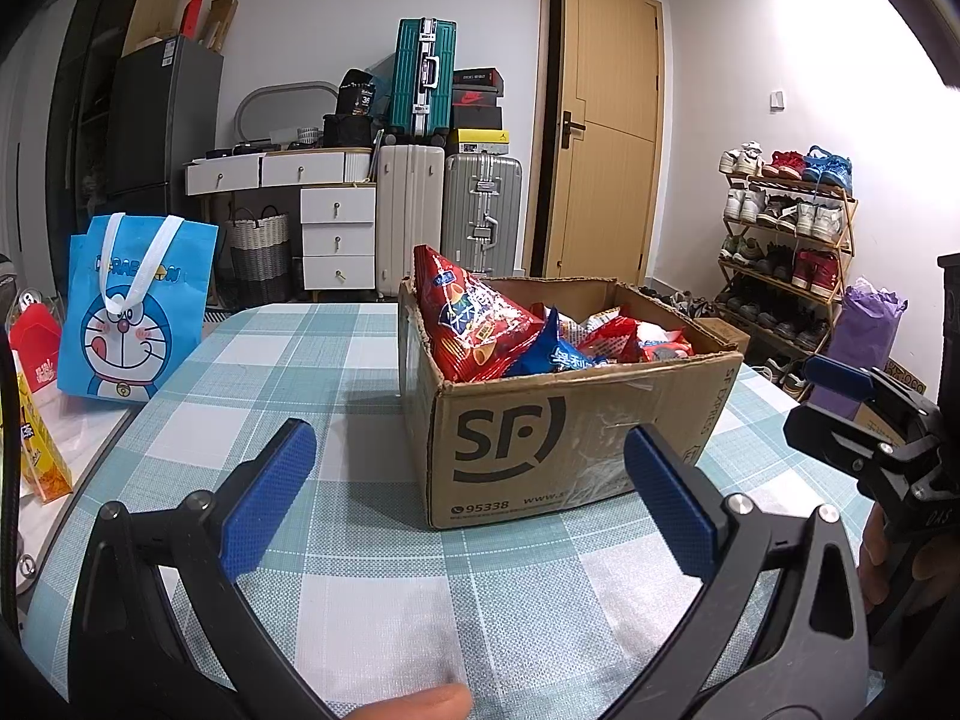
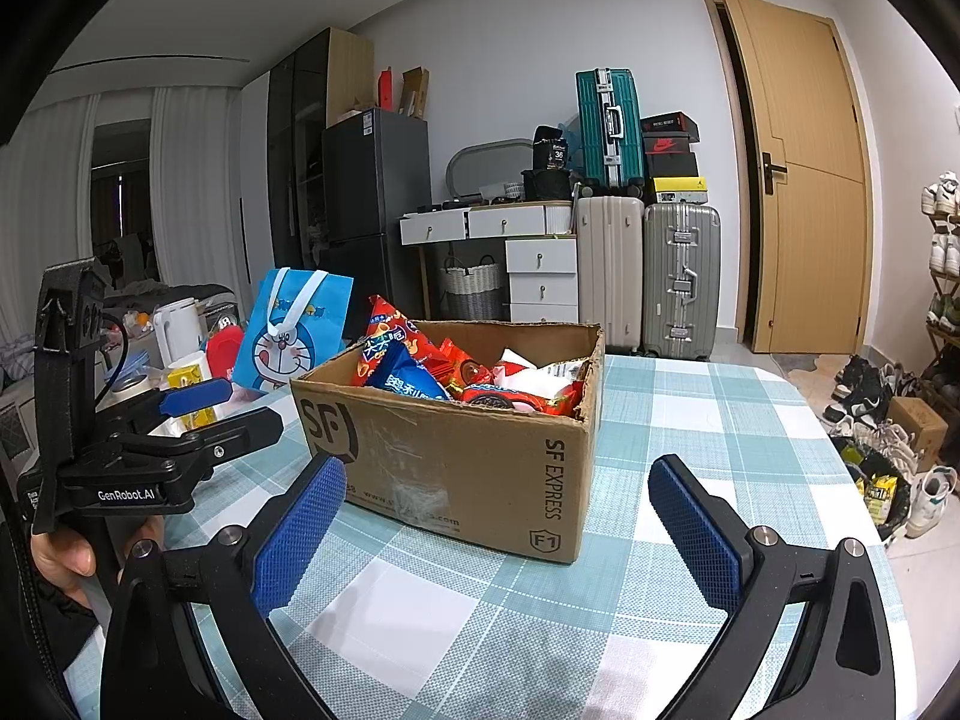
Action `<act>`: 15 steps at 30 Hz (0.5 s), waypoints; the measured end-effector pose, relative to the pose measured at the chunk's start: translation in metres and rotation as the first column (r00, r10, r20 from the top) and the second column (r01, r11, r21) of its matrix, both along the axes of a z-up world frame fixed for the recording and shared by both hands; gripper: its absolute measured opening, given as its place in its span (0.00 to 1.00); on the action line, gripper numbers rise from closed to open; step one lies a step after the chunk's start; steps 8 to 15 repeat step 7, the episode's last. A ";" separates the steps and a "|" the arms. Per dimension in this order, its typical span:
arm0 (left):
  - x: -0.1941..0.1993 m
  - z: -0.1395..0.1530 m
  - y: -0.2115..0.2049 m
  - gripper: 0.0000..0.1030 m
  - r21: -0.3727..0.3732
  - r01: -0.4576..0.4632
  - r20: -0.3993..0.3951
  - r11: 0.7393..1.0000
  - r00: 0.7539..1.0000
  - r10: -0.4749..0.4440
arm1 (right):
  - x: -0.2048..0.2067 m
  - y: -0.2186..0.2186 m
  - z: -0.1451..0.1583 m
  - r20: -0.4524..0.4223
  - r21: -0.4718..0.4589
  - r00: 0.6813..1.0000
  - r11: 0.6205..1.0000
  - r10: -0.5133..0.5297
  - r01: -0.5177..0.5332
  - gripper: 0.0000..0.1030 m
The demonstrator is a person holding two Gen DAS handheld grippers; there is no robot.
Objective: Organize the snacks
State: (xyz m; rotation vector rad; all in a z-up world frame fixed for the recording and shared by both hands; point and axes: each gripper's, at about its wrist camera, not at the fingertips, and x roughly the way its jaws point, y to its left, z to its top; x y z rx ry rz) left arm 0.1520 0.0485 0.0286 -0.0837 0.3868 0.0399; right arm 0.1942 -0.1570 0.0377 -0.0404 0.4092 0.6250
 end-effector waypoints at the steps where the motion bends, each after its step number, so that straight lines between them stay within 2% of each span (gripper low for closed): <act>1: 0.000 0.000 0.000 1.00 -0.001 0.002 0.001 1.000 1.000 -0.002 | 0.000 0.000 0.000 0.000 0.001 1.000 1.000 0.000 0.000 1.00; 15: -0.001 -0.001 -0.002 1.00 -0.002 0.003 0.006 1.000 1.000 -0.003 | 0.000 0.001 0.000 0.000 -0.001 1.000 1.000 0.002 -0.002 1.00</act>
